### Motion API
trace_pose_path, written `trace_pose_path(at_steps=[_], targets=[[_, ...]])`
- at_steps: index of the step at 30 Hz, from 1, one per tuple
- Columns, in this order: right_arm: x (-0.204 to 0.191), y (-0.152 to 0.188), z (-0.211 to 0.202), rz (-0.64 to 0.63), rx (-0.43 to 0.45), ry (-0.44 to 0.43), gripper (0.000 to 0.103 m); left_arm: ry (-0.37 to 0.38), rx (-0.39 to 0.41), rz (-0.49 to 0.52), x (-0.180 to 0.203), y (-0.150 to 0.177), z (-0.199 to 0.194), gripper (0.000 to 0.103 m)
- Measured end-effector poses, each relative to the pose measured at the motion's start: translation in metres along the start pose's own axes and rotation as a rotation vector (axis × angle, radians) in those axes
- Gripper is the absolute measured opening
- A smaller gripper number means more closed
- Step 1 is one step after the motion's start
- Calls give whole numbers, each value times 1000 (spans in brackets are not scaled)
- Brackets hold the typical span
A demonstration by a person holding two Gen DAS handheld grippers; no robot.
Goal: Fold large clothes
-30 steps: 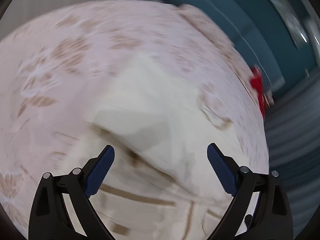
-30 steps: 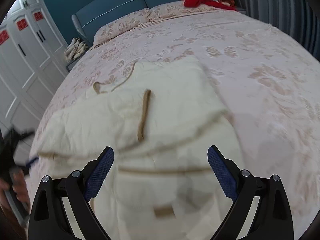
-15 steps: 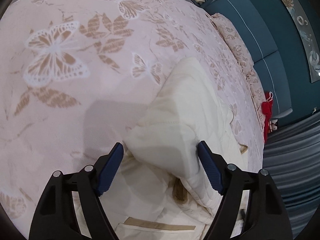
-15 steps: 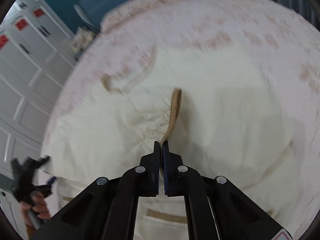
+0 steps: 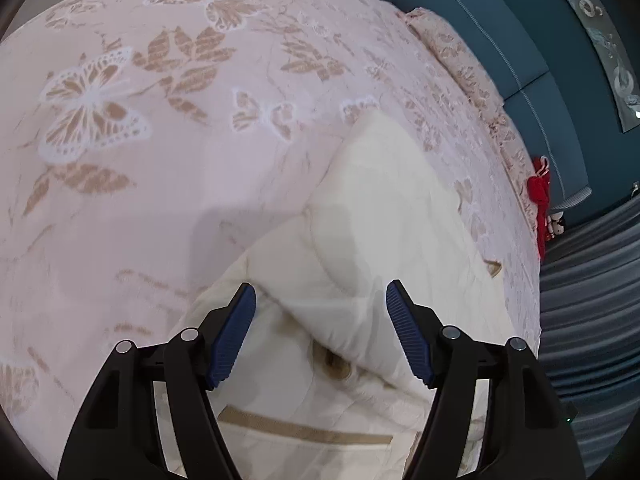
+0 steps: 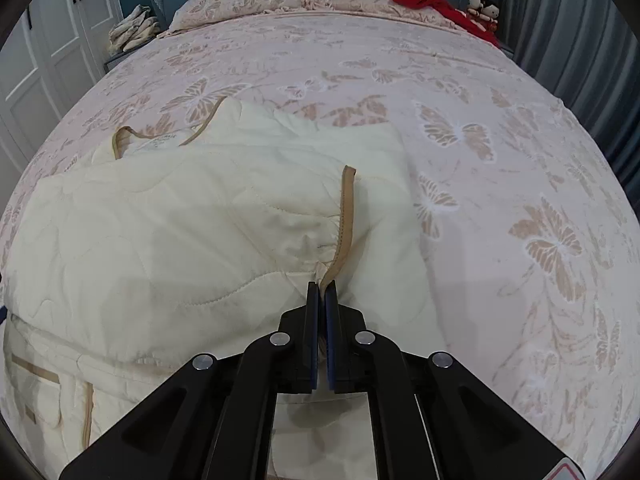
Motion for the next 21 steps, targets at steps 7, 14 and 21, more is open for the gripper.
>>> trace_pose_path(at_steps=[7, 14, 21], targets=[[16, -8, -74, 87, 161, 44, 11, -14, 69, 85, 32, -1, -35, 58], [-59, 6, -67, 30, 62, -183, 8, -228, 7, 365, 57, 10, 19, 51], [-91, 39, -21, -30, -26, -151, 5, -365, -3, 494, 24, 18, 38, 49]])
Point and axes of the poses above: each gripper's, at about its wrist camera, not at the fingertips, and z roughly the way its jaws point, x to its right, y to its underside, the point moved 8 cm from there along z, roughly the way its jaws point, and after that the axes turned 11 degrees about y, right-handed, at the moved point
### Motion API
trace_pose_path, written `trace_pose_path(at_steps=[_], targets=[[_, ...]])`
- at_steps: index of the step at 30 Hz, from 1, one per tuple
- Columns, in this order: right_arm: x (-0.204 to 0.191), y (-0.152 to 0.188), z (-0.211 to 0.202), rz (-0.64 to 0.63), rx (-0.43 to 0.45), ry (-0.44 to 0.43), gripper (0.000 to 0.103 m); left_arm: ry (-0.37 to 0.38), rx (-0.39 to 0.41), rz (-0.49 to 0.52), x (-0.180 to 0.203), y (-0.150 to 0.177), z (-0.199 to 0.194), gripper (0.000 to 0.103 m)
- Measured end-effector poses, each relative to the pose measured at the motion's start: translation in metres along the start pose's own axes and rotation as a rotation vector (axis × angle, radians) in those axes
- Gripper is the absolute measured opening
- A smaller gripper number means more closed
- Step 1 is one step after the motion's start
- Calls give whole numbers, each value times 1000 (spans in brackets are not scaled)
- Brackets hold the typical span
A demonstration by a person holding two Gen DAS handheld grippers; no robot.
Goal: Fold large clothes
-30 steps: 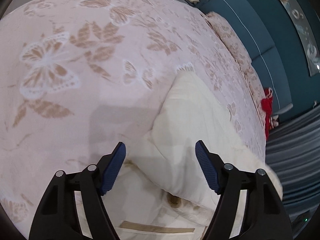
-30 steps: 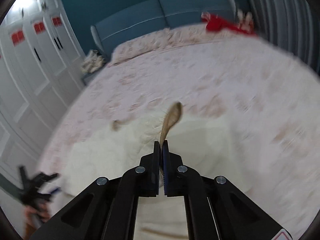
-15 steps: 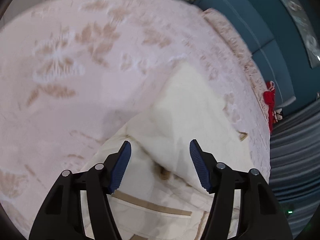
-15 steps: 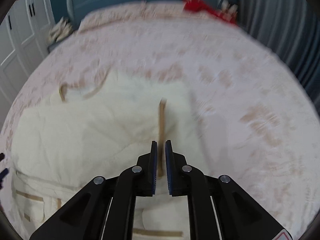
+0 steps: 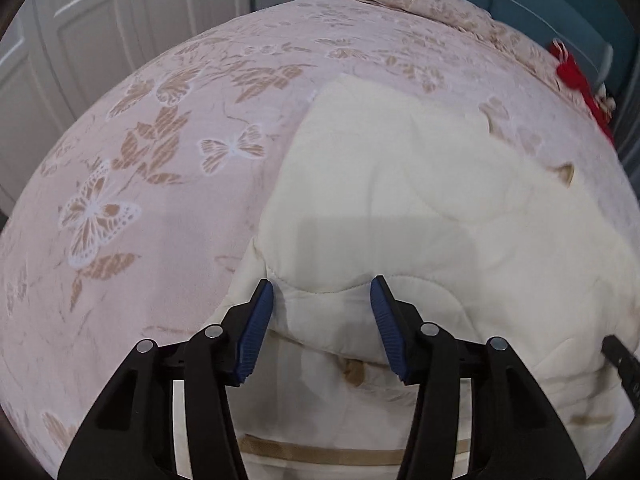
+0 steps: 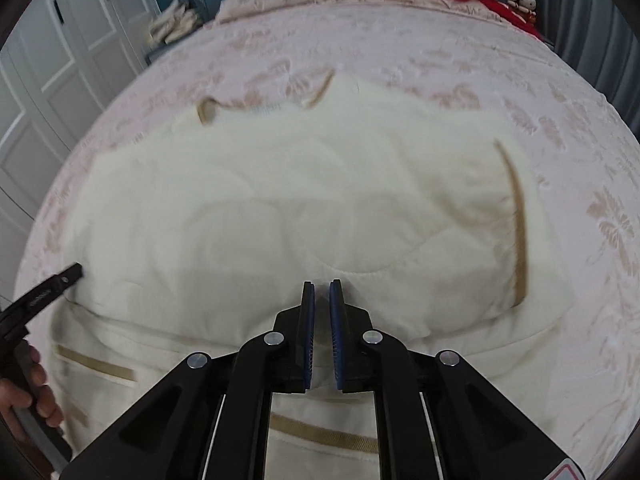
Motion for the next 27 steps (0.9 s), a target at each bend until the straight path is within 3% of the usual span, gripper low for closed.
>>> trace_pose_path(at_steps=[4, 13, 27], targets=[[1, 15, 15, 3, 20, 7, 2, -34, 32, 82, 0, 10, 10, 50], [-2, 23, 22, -41, 131, 68, 1, -80, 109, 130, 5, 18, 10, 50], [-2, 27, 25, -24, 173, 62, 1, -124, 142, 165, 10, 19, 13, 50]])
Point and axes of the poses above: each gripper's, at about its wrist camera, not at the fingertips, and z roughly the way its jaws point, x to its right, y to its underside, the point moved 8 cm from there along z, roughly the way its jaws point, and after that the axes turned 11 degrees about y, right-handed, at the moved point
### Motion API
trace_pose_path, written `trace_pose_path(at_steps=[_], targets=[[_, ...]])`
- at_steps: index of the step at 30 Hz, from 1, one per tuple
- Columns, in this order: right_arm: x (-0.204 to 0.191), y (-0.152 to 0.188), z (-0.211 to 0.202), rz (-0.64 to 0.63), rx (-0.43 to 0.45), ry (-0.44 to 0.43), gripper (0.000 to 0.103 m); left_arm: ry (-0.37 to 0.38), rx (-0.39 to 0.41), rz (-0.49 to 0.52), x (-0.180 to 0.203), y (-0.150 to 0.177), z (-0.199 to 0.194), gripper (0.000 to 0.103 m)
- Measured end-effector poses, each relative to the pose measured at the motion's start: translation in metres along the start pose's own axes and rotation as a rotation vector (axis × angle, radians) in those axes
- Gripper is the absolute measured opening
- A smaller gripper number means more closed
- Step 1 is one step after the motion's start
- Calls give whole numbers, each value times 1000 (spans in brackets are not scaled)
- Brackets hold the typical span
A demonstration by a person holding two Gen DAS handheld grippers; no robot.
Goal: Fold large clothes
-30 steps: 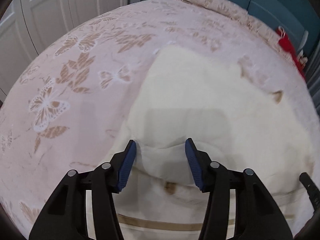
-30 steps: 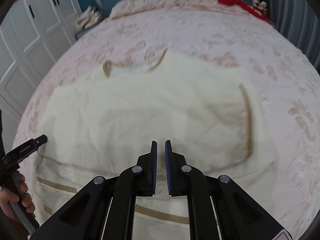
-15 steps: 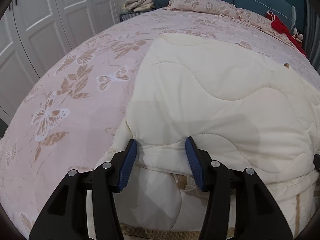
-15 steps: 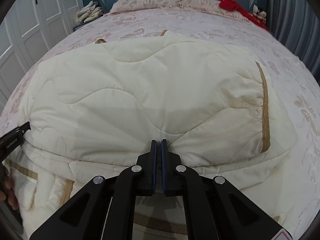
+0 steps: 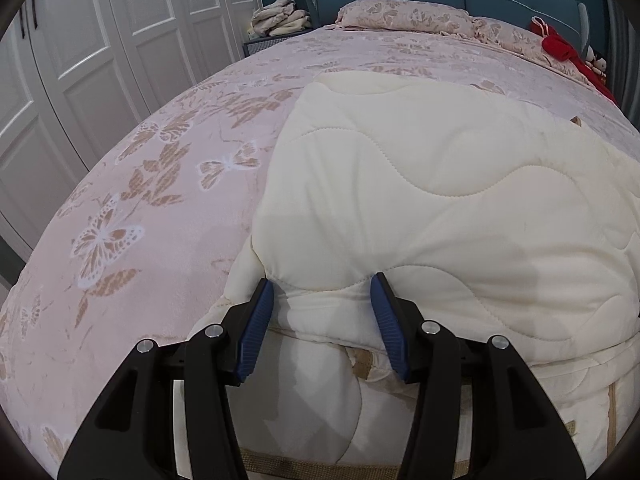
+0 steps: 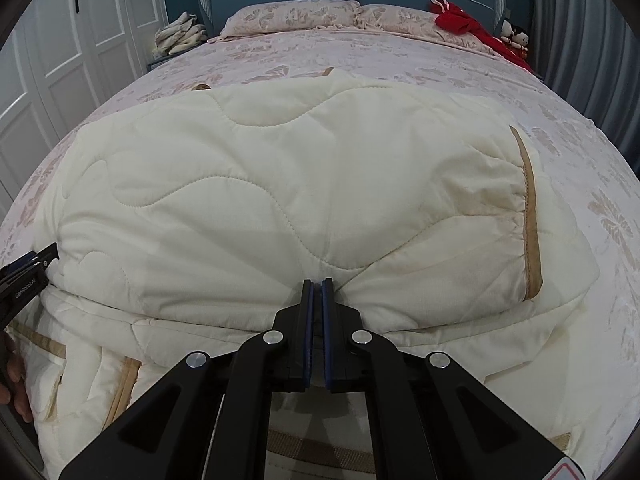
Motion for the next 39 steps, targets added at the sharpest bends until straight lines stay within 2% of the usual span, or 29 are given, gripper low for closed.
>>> trace_pose_path(at_steps=[11, 13, 16, 17, 19, 20, 21, 23, 25, 27, 30, 34, 39], targets=[[4, -1, 1, 31, 13, -33, 1, -31, 12, 22, 2, -1, 0, 50], [9, -3, -2, 69, -2, -77, 0, -13, 12, 12, 1, -2, -2, 49], [25, -8, -16, 131, -39, -122, 1, 59, -1, -33, -7, -12, -17, 50], [32, -10, -22, 142, -41, -110, 5, 73, 2, -44, -11, -17, -27, 50], [50, -17, -41, 153, -11, -50, 17, 78, 34, -67, -21, -33, -44, 61], [55, -22, -47, 157, 1, -33, 30, 91, 57, -86, -26, -46, -52, 62], [60, -30, -51, 165, 12, -18, 38, 96, 67, -98, -29, -55, -54, 62], [60, -53, -54, 176, 18, -25, 38, 106, 79, -129, -33, -89, -52, 62], [46, -78, -51, 169, 21, -67, 39, 132, 81, -150, -30, -117, -40, 65], [18, -107, -42, 135, 27, -113, 44, 127, 65, -155, -24, -143, -15, 65], [-35, -143, -21, 73, 28, -199, 45, 110, 32, -136, -13, -163, 23, 64], [-95, -172, 15, 16, 2, -251, 45, 78, -4, -122, -8, -162, 63, 65], [-149, -187, 54, -79, -14, -237, 45, 60, -54, -119, -11, -143, 103, 65]])
Point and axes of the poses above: each gripper's, at about its wrist camera, not at the fingertips, and z roughly the way its jaws point, x to its right, y to its underside, the point moved 8 cm from there along z, roughly the way its jaws point, and after that the axes turned 11 degrees about y, right-handed, at the moved point
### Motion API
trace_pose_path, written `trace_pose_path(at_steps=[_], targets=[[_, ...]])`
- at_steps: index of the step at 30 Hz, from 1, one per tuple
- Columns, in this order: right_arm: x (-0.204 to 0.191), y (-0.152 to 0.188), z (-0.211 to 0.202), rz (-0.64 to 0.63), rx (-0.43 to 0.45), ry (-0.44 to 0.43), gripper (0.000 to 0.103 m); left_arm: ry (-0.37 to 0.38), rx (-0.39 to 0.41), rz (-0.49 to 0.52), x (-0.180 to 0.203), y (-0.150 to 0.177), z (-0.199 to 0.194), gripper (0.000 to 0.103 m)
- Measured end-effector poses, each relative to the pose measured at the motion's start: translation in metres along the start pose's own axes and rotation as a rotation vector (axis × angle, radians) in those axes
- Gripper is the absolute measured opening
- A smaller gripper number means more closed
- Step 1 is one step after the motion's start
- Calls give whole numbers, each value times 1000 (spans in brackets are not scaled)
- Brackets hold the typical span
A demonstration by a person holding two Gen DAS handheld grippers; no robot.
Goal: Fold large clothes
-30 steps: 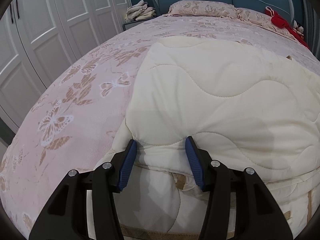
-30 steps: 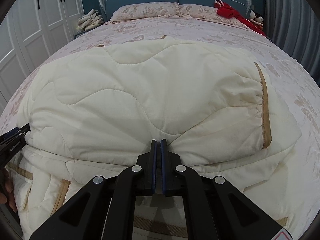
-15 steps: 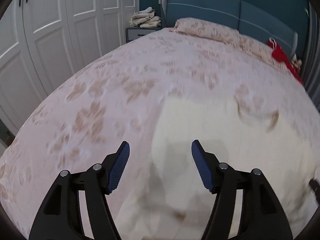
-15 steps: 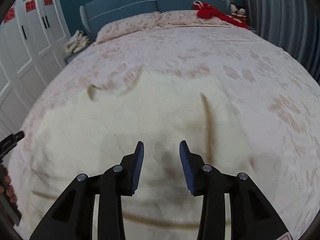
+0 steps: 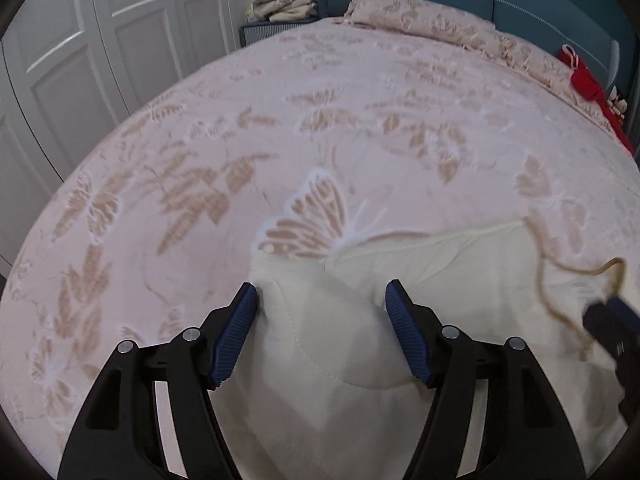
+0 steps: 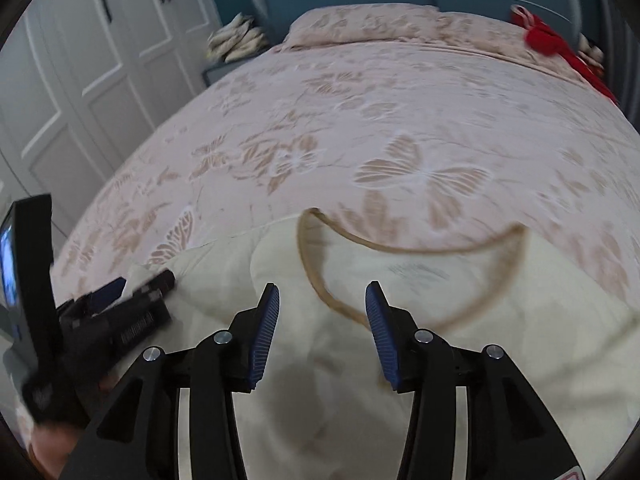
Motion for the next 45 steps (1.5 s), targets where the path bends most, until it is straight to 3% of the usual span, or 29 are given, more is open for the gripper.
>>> trace_pose_path(at_steps=[7, 9, 11, 16, 21, 32, 34, 36, 39, 41, 42, 45], targets=[[-23, 1, 49, -45, -61, -2, 45, 30, 40, -63, -15, 13, 18, 79], [-22, 7, 56, -43, -74, -8, 39, 32, 54, -63, -15, 15, 18, 79], [-21, 8, 56, -28, -67, -42, 4, 29, 60, -60, -15, 14, 19, 79], [-13, -2, 38, -1, 9, -65, 2, 40, 70, -75, -17, 13, 18, 78], [-14, 14, 63, -15, -53, -29, 2, 11, 66, -54, -14, 13, 21, 79], [-17, 16, 67, -50, -29, 26, 0, -75, 65, 8, -8, 15, 25, 81], [-14, 15, 61, -37, -42, 21, 3, -93, 58, 19, -8, 14, 27, 82], [-2, 13, 44, -5, -37, 50, 21, -97, 50, 15, -9, 13, 26, 84], [48, 21, -8, 82, 6, 105, 37, -102, 5, -6, -14, 10, 19, 90], [98, 30, -39, 142, 35, 143, 59, -107, -30, 4, -10, 8, 1, 90], [128, 35, -54, 172, 58, 176, 64, -75, -28, 12, -3, 8, -8, 90], [207, 45, -80, 246, 90, 288, 67, 112, 27, 52, 54, 0, -50, 97]])
Point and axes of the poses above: each gripper's, at about its wrist camera, not at the fingertips, and z roughly the way its jaws point, x to its right, y to its underside, the point moved 8 cm from there along z, roughly the way its jaws point, and after that the axes turned 11 degrees about y, right-handed, at the moved point
